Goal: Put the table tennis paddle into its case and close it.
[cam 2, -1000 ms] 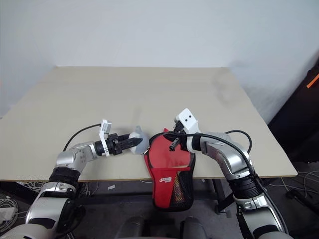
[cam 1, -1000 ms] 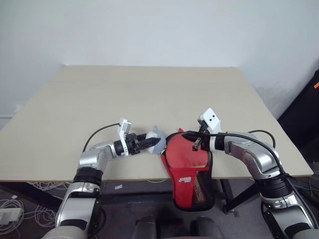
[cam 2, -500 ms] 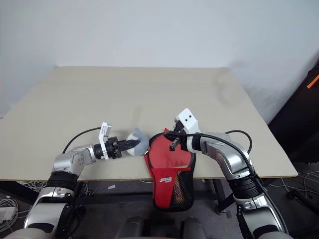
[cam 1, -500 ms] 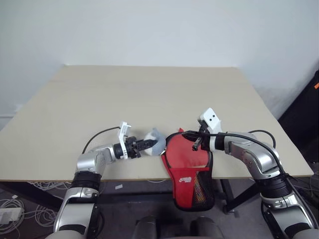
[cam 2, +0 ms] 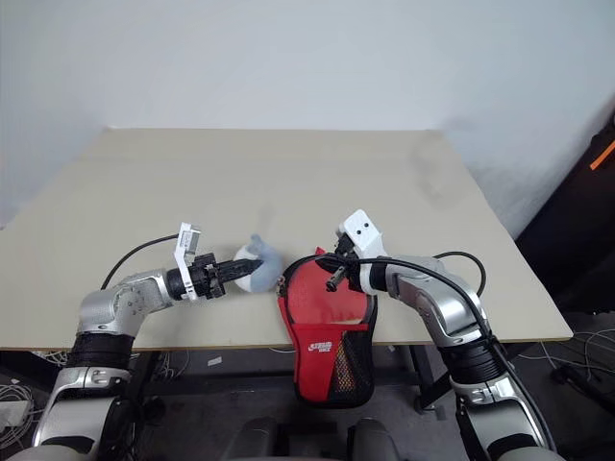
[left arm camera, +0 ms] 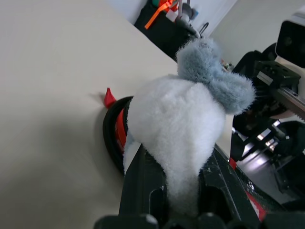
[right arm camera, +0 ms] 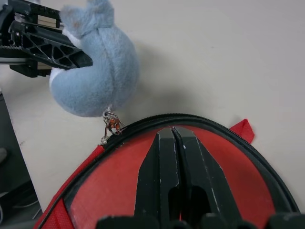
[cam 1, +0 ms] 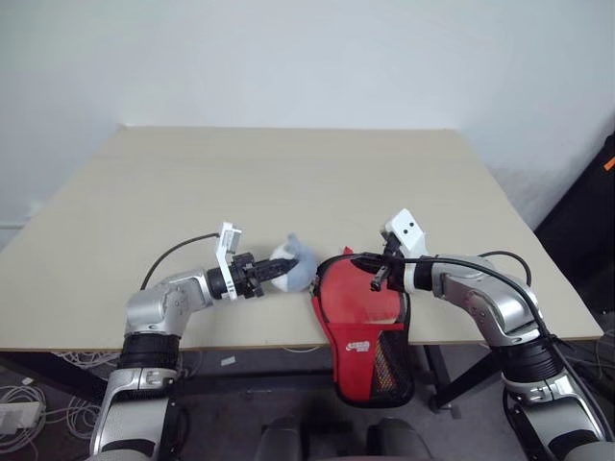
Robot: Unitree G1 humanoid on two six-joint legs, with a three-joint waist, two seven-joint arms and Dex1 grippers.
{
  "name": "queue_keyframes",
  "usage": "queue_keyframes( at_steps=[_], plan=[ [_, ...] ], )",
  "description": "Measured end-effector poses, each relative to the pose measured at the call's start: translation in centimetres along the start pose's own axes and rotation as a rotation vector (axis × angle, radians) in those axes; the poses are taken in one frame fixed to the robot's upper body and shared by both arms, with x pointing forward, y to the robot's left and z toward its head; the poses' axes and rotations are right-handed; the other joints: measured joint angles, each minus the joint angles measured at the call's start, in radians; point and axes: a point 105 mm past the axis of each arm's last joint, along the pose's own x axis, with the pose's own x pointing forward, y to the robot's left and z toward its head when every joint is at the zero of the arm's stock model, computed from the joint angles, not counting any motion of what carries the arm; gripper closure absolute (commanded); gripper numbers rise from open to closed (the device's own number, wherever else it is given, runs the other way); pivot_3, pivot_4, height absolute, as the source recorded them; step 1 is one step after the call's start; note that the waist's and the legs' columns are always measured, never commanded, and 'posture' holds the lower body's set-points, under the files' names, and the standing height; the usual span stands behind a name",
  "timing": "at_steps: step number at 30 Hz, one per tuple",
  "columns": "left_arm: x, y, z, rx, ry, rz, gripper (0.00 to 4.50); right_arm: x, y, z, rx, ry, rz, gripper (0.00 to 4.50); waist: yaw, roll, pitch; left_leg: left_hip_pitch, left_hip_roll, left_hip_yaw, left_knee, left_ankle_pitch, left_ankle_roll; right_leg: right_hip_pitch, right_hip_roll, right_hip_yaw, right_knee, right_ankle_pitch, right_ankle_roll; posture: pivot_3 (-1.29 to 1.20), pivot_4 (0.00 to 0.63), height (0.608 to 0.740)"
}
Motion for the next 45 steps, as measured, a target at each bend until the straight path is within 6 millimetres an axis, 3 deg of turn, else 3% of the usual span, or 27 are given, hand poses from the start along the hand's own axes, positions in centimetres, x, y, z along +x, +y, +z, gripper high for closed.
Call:
queue_keyframes(
  at_steps=[9, 24, 35, 45],
  plan=[
    [-1.9, 0.7, -0.3, 0.015, 0.046, 0.058, 4.33, 1.0, 1.0, -0.5, 0.012, 0.013, 0.046, 4.5, -0.003, 0.0, 0.0, 0.0, 0.0, 0.0, 0.0, 0.0, 0.0, 0.0, 0.0, 0.0, 0.0, 0.0, 0.0, 0.0, 0.0, 0.74],
    [-3.4, 1.5, -0.9, 0.004, 0.075, 0.102, 4.33, 3.8, 0.8, -2.3, 0.065, -0.009, 0.024, 4.5, -0.005, 0.0, 0.0, 0.0, 0.0, 0.0, 0.0, 0.0, 0.0, -0.001, 0.0, 0.0, 0.001, 0.0, 0.0, 0.0, 0.0, 0.74],
    [-5.4, 2.6, -1.3, -0.017, 0.102, 0.15, 4.33, 4.2, 0.7, -3.7, 0.091, -0.005, 0.0, 4.5, -0.005, 0.0, 0.0, 0.0, 0.001, 0.0, 0.0, 0.0, 0.0, -0.001, 0.0, 0.0, 0.002, 0.0, 0.0, 0.0, 0.0, 0.74],
    [-5.3, 2.6, -1.2, -0.009, 0.098, 0.148, 4.33, 4.5, 0.8, -3.8, 0.086, -0.004, -0.004, 4.5, -0.012, 0.0, 0.0, 0.0, 0.001, 0.0, 0.0, 0.0, 0.0, -0.001, 0.0, 0.0, 0.003, 0.0, 0.0, 0.0, 0.0, 0.74]
  ],
)
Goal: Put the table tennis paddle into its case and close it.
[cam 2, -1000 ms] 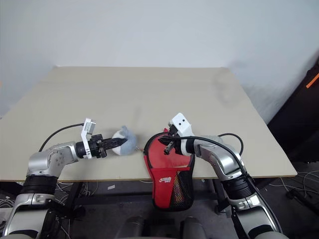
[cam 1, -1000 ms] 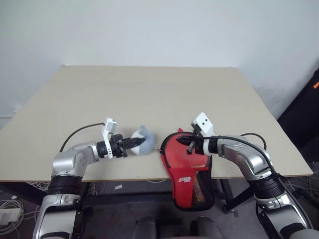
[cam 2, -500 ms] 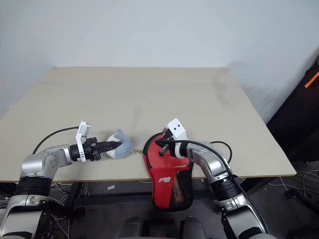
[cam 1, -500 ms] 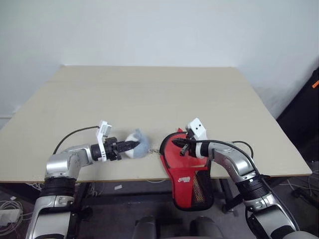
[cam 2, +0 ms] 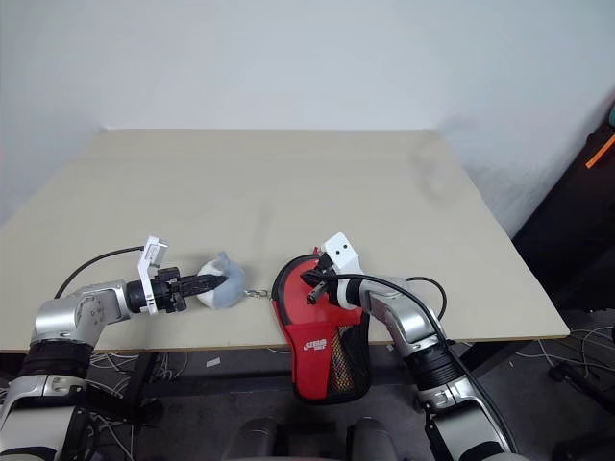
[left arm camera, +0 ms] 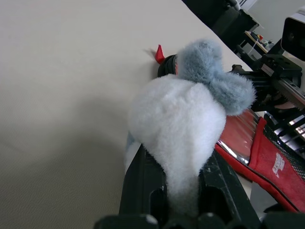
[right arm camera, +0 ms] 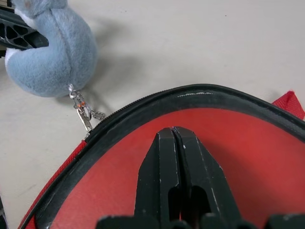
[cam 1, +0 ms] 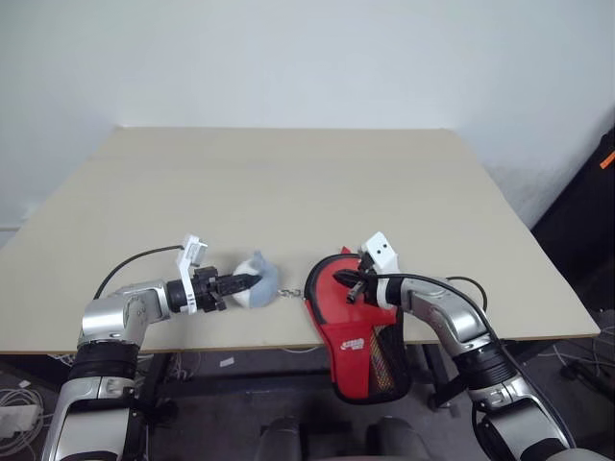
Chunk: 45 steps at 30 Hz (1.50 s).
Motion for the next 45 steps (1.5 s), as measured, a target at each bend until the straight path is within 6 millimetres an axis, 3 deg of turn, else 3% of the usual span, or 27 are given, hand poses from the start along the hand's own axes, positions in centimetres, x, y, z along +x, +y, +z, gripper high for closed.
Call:
queue_keyframes(
  at_steps=[5, 15, 22, 30, 45],
  plan=[
    [0.4, -0.1, -0.2, -0.006, -0.005, -0.005, 4.33, 0.7, 0.1, -1.4, 0.015, 0.021, -0.004, 4.5, 0.0, 0.0, 0.0, 0.0, 0.0, 0.0, 0.0, 0.0, 0.0, 0.0, 0.0, 0.0, 0.0, 0.0, 0.0, 0.0, 0.0, 0.74],
    [0.4, 0.2, 0.2, 0.038, -0.013, 0.018, 4.33, 0.9, 0.2, -1.6, 0.016, 0.025, -0.004, 4.5, -0.01, -0.001, -0.001, 0.002, 0.0, 0.0, 0.001, 0.0, -0.001, 0.0, 0.0, 0.001, 0.005, 0.0, 0.0, 0.0, 0.0, 0.74],
    [1.1, 0.6, 2.0, 0.097, -0.038, 0.04, 4.33, 0.9, 0.2, -1.6, 0.01, 0.037, -0.004, 4.5, -0.01, -0.002, -0.001, 0.003, 0.0, 0.0, 0.001, 0.0, -0.001, 0.0, 0.0, 0.001, 0.007, 0.0, 0.0, 0.0, 0.0, 0.74],
    [3.3, 2.3, 4.0, 0.15, -0.041, 0.112, 4.33, 1.1, 0.3, -1.6, 0.005, 0.043, 0.004, 4.5, -0.011, -0.002, -0.001, 0.003, 0.0, 0.0, 0.002, 0.001, -0.001, 0.0, 0.001, 0.001, 0.008, 0.0, 0.0, 0.0, 0.0, 0.74],
    [9.7, 2.5, 6.5, 0.252, -0.031, 0.192, 4.33, 1.2, 0.3, -1.6, 0.015, 0.04, 0.006, 4.5, -0.01, -0.002, -0.001, 0.003, 0.0, 0.0, 0.002, 0.001, -0.001, 0.001, 0.001, 0.001, 0.008, 0.0, 0.0, 0.0, 0.0, 0.74]
  ],
)
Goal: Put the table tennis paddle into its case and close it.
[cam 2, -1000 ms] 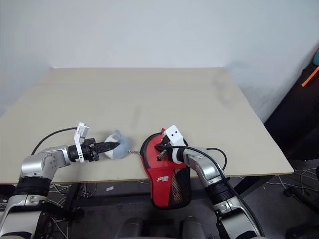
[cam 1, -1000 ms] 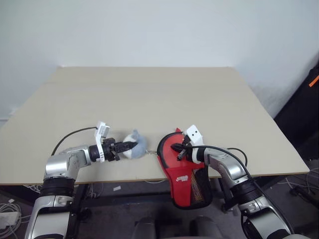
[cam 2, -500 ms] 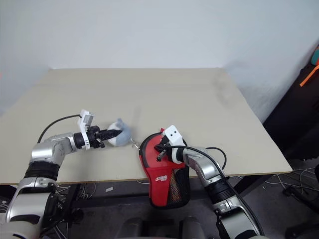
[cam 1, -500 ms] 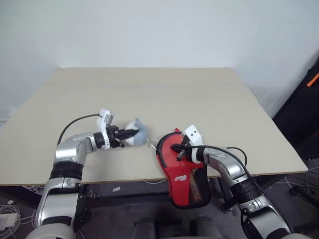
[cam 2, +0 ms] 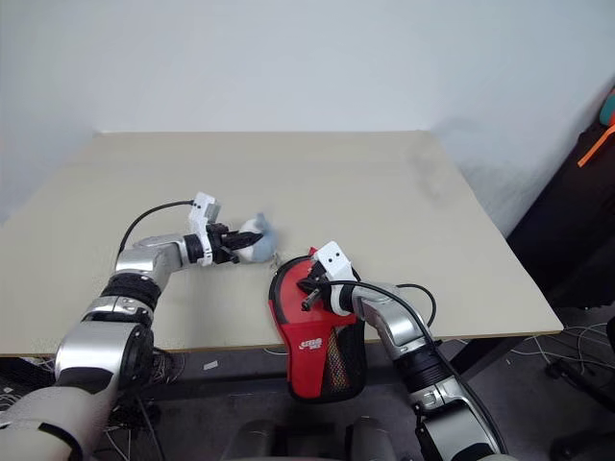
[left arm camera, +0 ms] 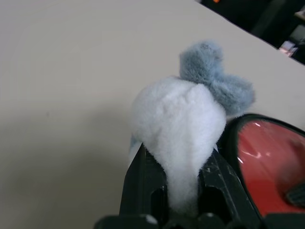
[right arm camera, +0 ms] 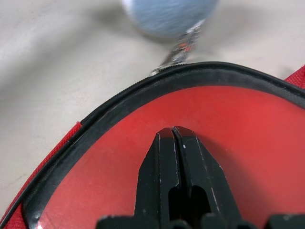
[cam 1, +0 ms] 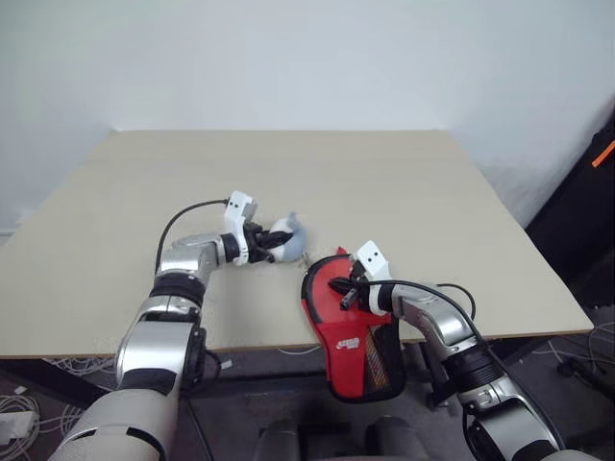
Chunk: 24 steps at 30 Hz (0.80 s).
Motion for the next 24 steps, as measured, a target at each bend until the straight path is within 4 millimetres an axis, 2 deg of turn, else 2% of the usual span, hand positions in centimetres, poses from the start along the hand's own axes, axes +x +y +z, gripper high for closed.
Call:
queue_keyframes(
  at_steps=[8, 12, 20, 24],
  plan=[
    [2.9, -0.6, 0.5, 0.036, 0.005, 0.108, 4.33, 0.3, 0.1, 0.1, 0.008, -0.004, 0.002, 4.5, 0.0, 0.0, 0.0, 0.0, 0.0, 0.0, 0.0, 0.0, 0.0, 0.0, 0.0, 0.0, 0.0, 0.0, 0.0, 0.0, 0.0, 0.74],
    [5.0, -2.0, 1.4, 0.066, -0.002, 0.15, 4.33, 0.4, 0.2, 0.2, 0.009, -0.008, 0.003, 4.5, 0.002, 0.0, 0.0, -0.001, -0.001, -0.001, 0.001, 0.0, 0.0, 0.0, 0.0, 0.0, 0.0, 0.0, 0.0, 0.0, 0.0, 0.74],
    [9.1, -7.4, 3.5, 0.124, -0.039, 0.043, 4.33, 0.5, 0.2, 0.2, 0.011, -0.01, 0.0, 4.5, 0.001, 0.0, 0.0, -0.002, -0.001, -0.001, 0.001, 0.0, 0.0, 0.0, 0.0, 0.0, 0.0, 0.0, 0.001, 0.0, 0.0, 0.74],
    [10.4, -10.6, 3.1, 0.142, -0.03, -0.089, 4.33, 0.5, 0.2, 0.2, 0.011, -0.011, -0.006, 4.5, 0.002, 0.0, 0.0, -0.002, -0.001, -0.001, 0.001, 0.0, 0.0, 0.0, 0.0, 0.0, 0.0, 0.0, 0.001, 0.0, 0.0, 0.74]
  ],
)
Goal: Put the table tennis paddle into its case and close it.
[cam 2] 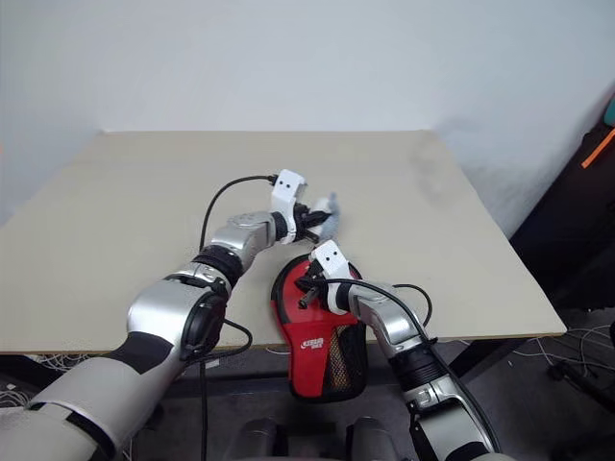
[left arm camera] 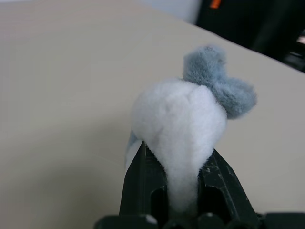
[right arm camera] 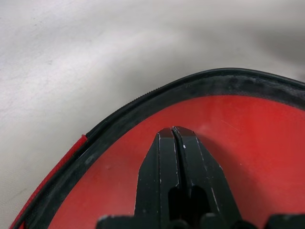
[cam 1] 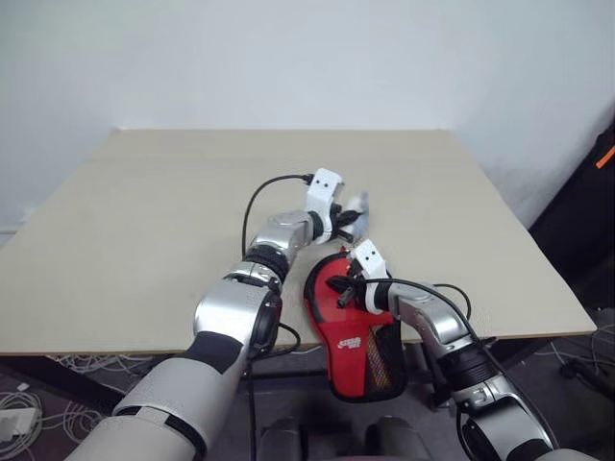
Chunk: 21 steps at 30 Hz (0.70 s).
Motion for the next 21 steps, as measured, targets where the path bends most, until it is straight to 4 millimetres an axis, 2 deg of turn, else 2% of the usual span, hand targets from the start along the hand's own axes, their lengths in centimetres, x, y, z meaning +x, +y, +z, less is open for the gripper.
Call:
queue_keyframes(
  at_steps=[4, 9, 14, 19, 21],
  plan=[
    [0.9, -2.8, -0.3, 0.047, 0.023, -0.152, 4.33, 0.0, 0.1, 0.1, -0.004, -0.003, -0.001, 4.5, -0.001, 0.0, 0.0, 0.0, 0.0, 0.0, 0.0, 0.0, 0.0, 0.0, 0.0, 0.0, 0.0, 0.0, 0.0, 0.0, 0.0, 0.74],
    [0.1, -3.4, -0.6, 0.146, 0.06, -0.265, 4.33, 0.5, 1.5, 0.0, -0.023, 0.001, 0.043, 4.5, -0.002, 0.001, 0.0, 0.0, 0.0, 0.0, 0.0, 0.0, 0.0, -0.001, 0.0, 0.001, 0.001, 0.0, 0.0, 0.0, 0.0, 0.74],
    [-1.4, -3.4, -1.9, 0.195, 0.112, -0.382, 4.33, 1.2, 3.4, -0.2, -0.041, 0.011, 0.109, 4.5, -0.003, 0.001, 0.0, 0.0, 0.0, 0.0, 0.0, 0.0, 0.0, -0.001, 0.0, 0.001, 0.001, 0.0, 0.0, 0.0, 0.0, 0.74],
    [-2.4, -3.5, -3.0, 0.184, 0.175, -0.464, 2.73, 1.5, 4.2, -0.2, -0.047, 0.013, 0.143, 4.5, -0.003, 0.001, 0.0, 0.0, 0.0, 0.0, 0.0, 0.0, 0.0, -0.001, 0.0, 0.001, 0.001, 0.0, 0.0, 0.0, 0.0, 0.74],
    [-3.2, -3.2, -4.0, 0.17, 0.212, -0.493, 1.91, 1.2, 3.3, -0.1, -0.039, 0.011, 0.119, 4.5, -0.002, 0.002, -0.001, 0.001, 0.0, 0.0, 0.0, 0.0, 0.0, -0.001, 0.0, 0.001, 0.001, -0.001, 0.001, 0.0, 0.0, 0.74]
  ],
)
